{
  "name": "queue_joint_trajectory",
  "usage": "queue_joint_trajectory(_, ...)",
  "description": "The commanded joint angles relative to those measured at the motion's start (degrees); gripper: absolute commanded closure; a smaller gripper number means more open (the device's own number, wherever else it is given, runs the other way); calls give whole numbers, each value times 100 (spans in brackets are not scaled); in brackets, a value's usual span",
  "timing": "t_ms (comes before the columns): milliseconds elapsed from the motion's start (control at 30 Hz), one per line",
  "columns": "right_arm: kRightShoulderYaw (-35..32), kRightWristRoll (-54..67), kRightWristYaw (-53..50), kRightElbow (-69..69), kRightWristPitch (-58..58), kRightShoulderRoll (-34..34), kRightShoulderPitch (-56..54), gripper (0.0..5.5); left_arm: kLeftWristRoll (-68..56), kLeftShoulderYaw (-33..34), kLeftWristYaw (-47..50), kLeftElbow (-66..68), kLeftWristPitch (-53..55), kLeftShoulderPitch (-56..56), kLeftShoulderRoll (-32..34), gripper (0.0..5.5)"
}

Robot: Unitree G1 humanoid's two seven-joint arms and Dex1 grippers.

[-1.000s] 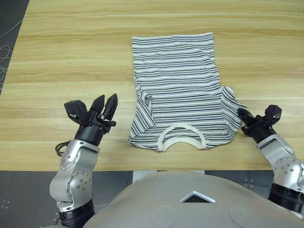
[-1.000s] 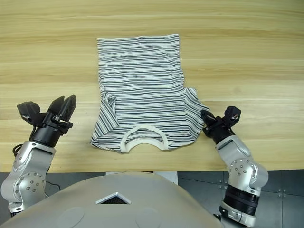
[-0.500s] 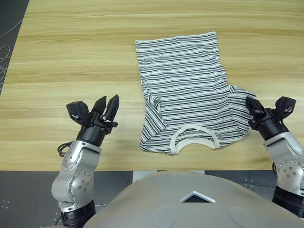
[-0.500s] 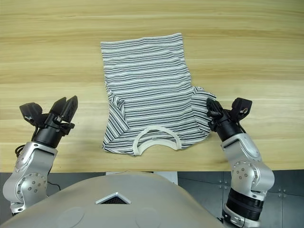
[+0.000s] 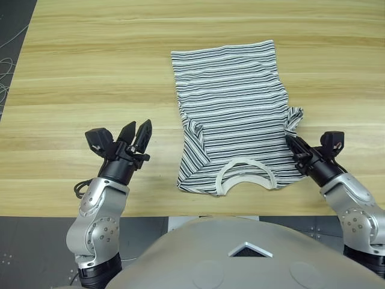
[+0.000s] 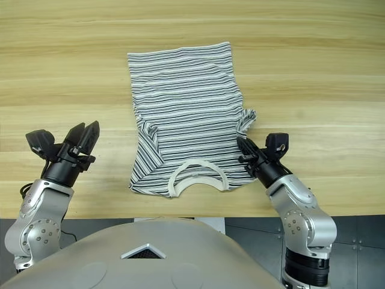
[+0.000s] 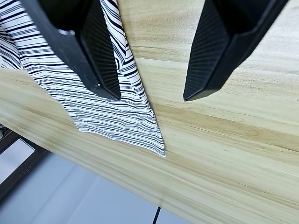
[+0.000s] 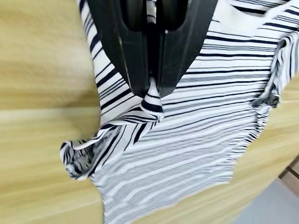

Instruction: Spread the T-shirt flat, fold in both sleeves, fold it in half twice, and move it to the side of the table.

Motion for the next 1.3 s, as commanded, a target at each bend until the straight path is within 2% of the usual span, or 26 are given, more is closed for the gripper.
queue_joint_trajectory(33,108,-102,-37,-149,-86,62,-60,537,28,20,6,18,-35,2,21,298)
queue_joint_trajectory(300,554,-686,-190,117,117,-68,34,537,2,42,-2,-14,-23,36,37,298)
queue_joint_trajectory(600,705,-1003,-46,38,-48,-123,78,537,-10,62,-19,-28,-31,95,43,298)
queue_joint_trajectory(800,683,-1066,68,28,-47,-181,98,446,-3,51,-6,-30,-29,94,42,298)
queue_joint_trajectory(933,750,-982,263,-47,6,-242,131,446,-5,61,-13,-22,-36,99,43,298)
queue_joint_trajectory(1300,25,61,595,67,518,-299,-72,446,-18,67,1,-74,-44,141,35,298)
